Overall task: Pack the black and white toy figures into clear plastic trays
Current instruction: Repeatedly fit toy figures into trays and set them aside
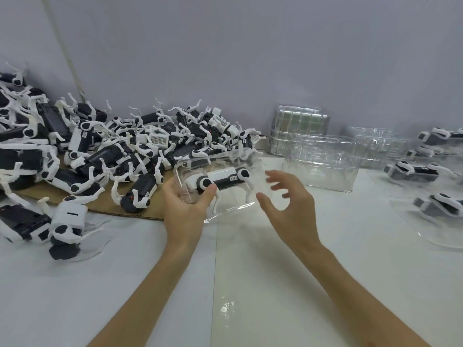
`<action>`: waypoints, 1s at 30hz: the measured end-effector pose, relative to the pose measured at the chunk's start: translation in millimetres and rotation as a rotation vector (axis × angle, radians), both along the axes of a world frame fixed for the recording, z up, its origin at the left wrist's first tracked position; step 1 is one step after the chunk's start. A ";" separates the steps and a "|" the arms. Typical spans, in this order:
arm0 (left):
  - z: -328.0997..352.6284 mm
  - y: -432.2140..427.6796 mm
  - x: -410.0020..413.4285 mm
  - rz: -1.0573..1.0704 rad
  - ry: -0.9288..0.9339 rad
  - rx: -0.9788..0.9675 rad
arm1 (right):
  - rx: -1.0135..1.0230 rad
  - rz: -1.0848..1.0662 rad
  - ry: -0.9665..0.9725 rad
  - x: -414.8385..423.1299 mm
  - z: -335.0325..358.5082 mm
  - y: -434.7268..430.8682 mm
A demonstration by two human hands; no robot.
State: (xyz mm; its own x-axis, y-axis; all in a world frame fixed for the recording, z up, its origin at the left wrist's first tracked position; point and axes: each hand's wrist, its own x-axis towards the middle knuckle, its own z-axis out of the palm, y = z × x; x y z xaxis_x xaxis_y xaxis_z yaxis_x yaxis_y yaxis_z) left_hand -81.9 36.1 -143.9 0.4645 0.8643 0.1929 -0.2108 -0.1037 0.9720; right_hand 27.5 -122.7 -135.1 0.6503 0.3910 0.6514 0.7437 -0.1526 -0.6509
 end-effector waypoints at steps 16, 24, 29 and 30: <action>-2.0 -42.0 -5.5 0.013 -0.139 0.443 | -0.281 -0.135 0.232 -24.0 -9.6 11.5; -2.1 -38.5 0.8 0.093 -0.068 0.491 | -0.187 -0.243 0.168 -20.5 -10.2 11.4; -3.0 -27.6 1.5 0.154 -0.035 0.442 | -0.188 -0.074 0.135 -17.5 -11.8 11.1; -3.9 -24.1 1.2 0.141 -0.025 0.393 | -0.174 0.016 0.144 -14.8 -10.6 9.2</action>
State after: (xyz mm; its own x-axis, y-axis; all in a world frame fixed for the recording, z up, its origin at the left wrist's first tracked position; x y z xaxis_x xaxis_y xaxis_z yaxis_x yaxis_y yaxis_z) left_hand -80.6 12.1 -147.8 0.3380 0.7776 0.5301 -0.1909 -0.4949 0.8477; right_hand 12.7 -113.5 -145.7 0.7247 0.5005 0.4737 0.6480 -0.2609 -0.7156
